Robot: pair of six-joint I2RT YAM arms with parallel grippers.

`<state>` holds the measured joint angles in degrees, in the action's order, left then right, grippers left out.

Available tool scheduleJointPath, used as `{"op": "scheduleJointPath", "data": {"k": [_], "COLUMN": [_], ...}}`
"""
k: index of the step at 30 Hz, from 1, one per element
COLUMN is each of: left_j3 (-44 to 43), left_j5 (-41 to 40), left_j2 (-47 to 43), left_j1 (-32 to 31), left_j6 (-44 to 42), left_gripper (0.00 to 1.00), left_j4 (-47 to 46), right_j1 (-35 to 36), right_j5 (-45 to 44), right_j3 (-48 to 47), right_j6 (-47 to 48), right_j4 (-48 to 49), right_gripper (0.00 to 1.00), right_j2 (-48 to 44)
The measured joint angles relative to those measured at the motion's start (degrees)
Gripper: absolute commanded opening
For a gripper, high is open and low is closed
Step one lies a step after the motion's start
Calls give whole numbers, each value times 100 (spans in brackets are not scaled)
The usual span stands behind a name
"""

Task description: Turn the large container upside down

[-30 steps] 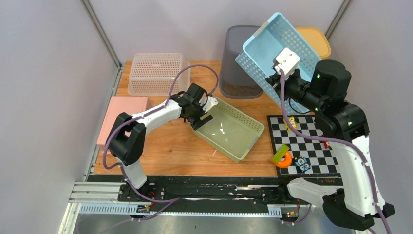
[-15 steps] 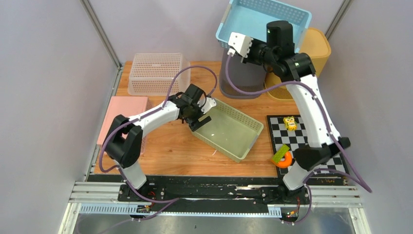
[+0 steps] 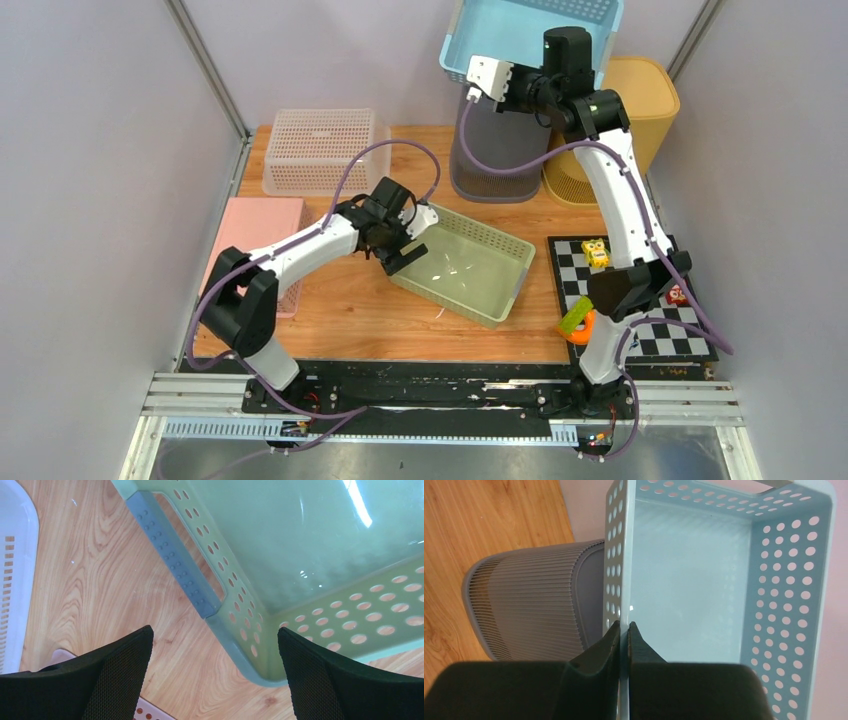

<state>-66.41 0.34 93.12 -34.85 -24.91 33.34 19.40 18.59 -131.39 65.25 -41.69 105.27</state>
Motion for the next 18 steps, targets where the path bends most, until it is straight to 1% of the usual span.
{"op": "scheduleJointPath", "data": {"k": [4, 11, 13, 17, 18], "left_j3": [28, 61, 61, 63, 66], "left_j5": [0, 4, 11, 57, 70], "left_j2": [-153, -616, -739, -901, -922], "left_j1": [0, 0, 0, 0, 0], "left_j6": [-2, -39, -50, -85, -96], "left_gripper": [97, 100, 100, 100, 100], "left_j4": [35, 153, 166, 236, 262], "right_j1": [-92, -144, -157, -184, -190], "right_j5": [140, 267, 273, 280, 280], "right_j3": [2, 55, 63, 81, 85], "right_j6": [11, 66, 90, 164, 177], "right_j4": [13, 142, 214, 380, 415], "right_gripper": [7, 26, 29, 31, 33], "right_j2": [144, 221, 221, 221, 221]}}
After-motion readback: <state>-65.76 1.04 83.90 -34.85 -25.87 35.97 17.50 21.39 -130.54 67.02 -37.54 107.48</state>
